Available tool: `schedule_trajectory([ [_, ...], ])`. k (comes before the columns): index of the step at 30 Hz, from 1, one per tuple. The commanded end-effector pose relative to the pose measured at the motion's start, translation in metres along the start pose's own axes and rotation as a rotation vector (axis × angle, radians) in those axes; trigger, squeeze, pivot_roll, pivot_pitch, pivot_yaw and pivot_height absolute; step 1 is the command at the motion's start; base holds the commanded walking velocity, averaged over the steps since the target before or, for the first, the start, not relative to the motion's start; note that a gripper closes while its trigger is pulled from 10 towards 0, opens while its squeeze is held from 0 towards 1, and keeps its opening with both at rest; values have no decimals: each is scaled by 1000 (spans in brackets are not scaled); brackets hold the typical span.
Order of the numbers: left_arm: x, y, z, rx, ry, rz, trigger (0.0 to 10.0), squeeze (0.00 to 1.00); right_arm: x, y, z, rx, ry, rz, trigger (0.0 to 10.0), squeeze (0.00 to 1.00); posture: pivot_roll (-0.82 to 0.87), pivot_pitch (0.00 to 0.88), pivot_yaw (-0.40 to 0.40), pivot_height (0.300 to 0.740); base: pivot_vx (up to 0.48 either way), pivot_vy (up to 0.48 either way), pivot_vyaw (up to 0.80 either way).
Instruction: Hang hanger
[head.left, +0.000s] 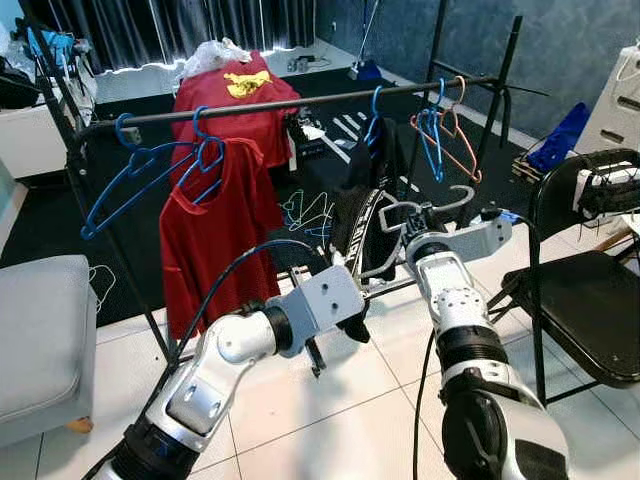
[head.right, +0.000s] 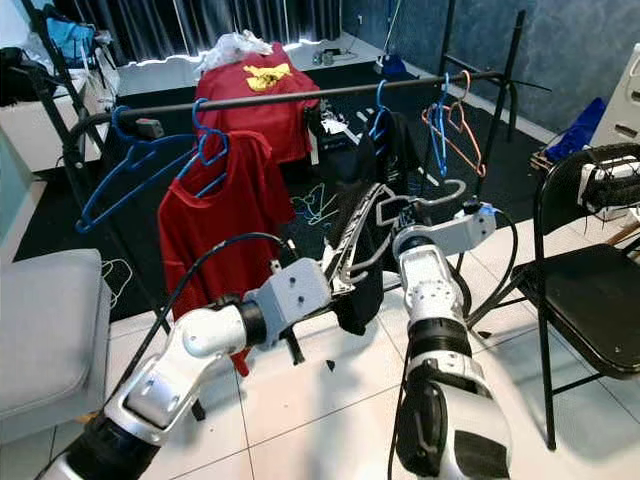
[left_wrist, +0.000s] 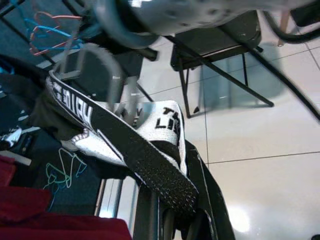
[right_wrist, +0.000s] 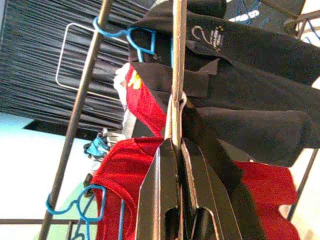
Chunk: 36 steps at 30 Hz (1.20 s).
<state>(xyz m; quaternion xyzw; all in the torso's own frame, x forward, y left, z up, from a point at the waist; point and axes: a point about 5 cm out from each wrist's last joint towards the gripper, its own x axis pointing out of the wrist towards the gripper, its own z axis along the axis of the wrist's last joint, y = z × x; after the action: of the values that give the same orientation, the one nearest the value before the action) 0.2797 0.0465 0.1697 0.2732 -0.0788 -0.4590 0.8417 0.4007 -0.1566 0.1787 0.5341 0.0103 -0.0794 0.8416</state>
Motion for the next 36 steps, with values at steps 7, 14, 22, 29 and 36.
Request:
schedule_trajectory([
  [7, 2, -10, 0, 22, 13, -63, 10000, 0, 3, 13, -2, 32, -28, -15, 10000, 0, -61, 1, -20, 740, 0, 0, 0],
  [14, 4, -9, 1, 18, 17, -47, 10000, 0, 3, 22, -20, -149, 41, 1, 10000, 0, -57, 0, -26, 740, 0, 0, 0],
  [22, 11, -7, 6, -5, -3, -38, 10000, 0, -3, 9, -45, -653, 116, 38, 10000, 0, -67, 0, -23, 740, 0, 0, 0],
  [29, 13, -9, 10, -40, -25, -48, 10000, 0, -5, 5, -49, -807, 97, 64, 10000, 0, -64, 0, -28, 740, 0, 0, 0],
  [36, 11, -14, 12, -96, -41, -69, 10000, 0, -2, -1, -36, -896, 30, 23, 10000, 0, -69, 0, -36, 740, 0, 0, 0],
])
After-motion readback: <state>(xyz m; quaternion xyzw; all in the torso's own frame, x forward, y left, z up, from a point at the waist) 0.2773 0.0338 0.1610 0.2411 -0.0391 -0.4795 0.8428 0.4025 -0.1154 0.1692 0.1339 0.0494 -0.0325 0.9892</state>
